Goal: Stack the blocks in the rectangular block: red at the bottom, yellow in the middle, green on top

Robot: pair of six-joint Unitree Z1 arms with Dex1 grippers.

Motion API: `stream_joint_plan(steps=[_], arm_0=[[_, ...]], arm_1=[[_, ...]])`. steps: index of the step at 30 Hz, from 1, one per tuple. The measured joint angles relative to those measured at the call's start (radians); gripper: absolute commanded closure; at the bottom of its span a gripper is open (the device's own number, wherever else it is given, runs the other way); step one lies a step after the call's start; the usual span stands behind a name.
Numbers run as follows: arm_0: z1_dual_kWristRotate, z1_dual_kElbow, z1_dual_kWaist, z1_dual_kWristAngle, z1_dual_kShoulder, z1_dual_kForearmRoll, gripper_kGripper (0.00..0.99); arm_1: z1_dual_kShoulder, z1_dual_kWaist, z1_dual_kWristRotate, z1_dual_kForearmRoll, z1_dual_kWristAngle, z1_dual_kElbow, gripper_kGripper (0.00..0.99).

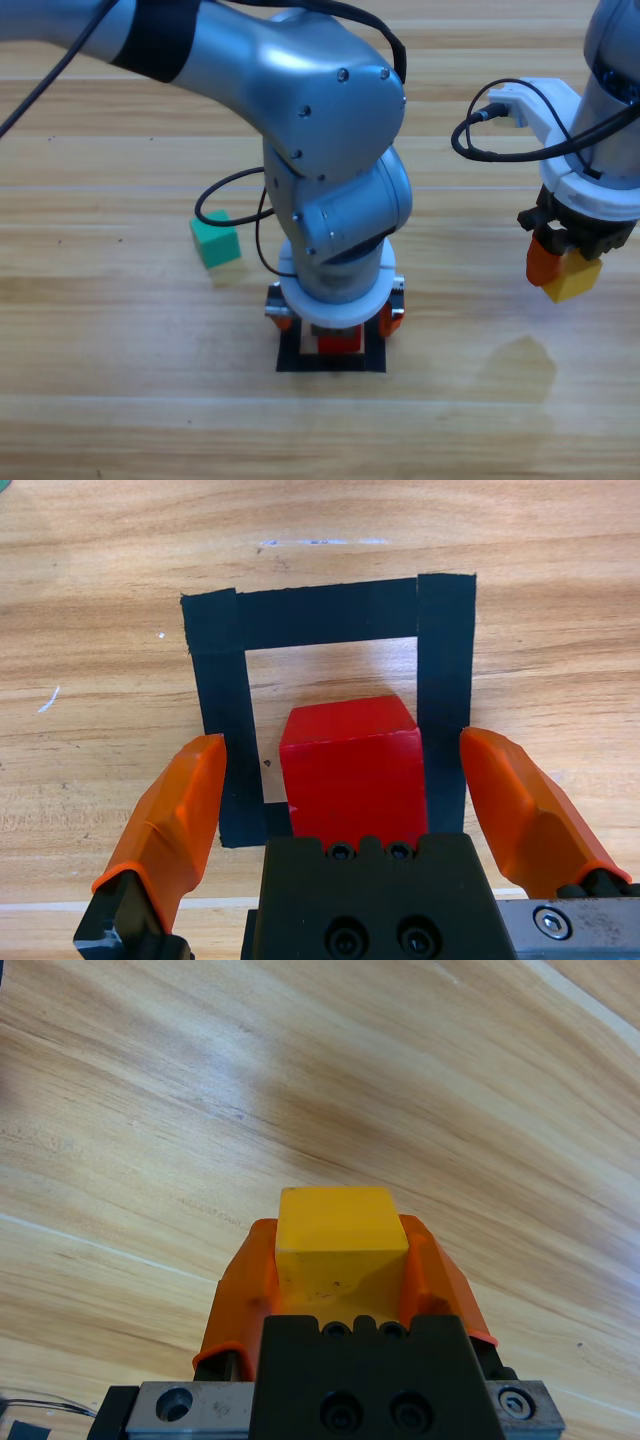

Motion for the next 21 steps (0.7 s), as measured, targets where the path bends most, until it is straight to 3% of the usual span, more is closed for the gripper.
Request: stream_joint_plan(steps=[5,12,15,21], arm_0=[[0.002,-0.006,0.0,0.001,-0.009,0.006,0.0],[0.056,-0.204,0.009,0.054,-0.194,0.216,0.0],[0.083,-0.141,0.036,0.057,-0.336,0.224,0.0],[0.238,0.092,0.176,0.054,-0.585,0.242,0.036]], arm_1=[[-0.005,0.0,0.002,0.0,-0.049,0.0,0.99],[-0.065,0.001,0.028,0.0,-0.069,0.0,0.99],[-0.09,0.002,0.063,0.0,-0.068,-0.005,0.99],[-0.081,0.011,0.125,0.079,0.022,-0.113,0.99]])
